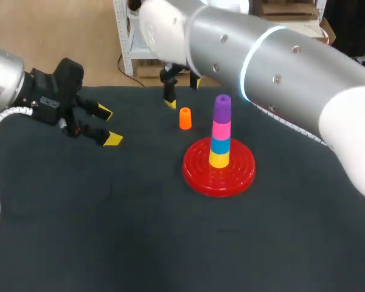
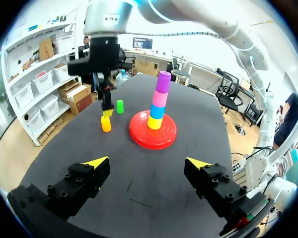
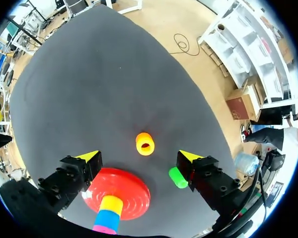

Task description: Pick up and stack the cylinders on the red base in this order: pink,purple,orange,green

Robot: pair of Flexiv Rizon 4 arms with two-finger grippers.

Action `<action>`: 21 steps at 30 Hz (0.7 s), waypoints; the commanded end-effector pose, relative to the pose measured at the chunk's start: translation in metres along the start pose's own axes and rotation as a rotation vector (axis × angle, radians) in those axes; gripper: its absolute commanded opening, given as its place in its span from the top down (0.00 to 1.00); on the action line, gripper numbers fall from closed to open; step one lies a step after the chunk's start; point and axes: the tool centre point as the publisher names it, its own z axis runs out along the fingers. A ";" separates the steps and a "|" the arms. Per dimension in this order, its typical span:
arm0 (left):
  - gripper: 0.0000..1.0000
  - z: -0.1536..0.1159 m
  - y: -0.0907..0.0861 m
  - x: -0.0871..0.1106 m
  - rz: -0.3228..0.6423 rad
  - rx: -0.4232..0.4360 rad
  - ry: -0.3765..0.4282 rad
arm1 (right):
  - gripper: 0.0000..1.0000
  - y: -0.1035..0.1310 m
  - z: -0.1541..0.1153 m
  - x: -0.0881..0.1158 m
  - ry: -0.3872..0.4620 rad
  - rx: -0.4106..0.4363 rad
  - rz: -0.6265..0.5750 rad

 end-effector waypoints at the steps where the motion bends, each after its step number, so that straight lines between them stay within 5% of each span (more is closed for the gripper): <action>1: 0.00 0.001 0.001 0.000 0.001 0.000 0.000 | 0.00 -0.010 0.018 -0.013 0.107 -0.018 0.009; 21: 0.00 0.001 0.001 0.000 0.001 0.000 0.000 | 0.00 -0.018 0.049 -0.023 0.188 -0.042 0.046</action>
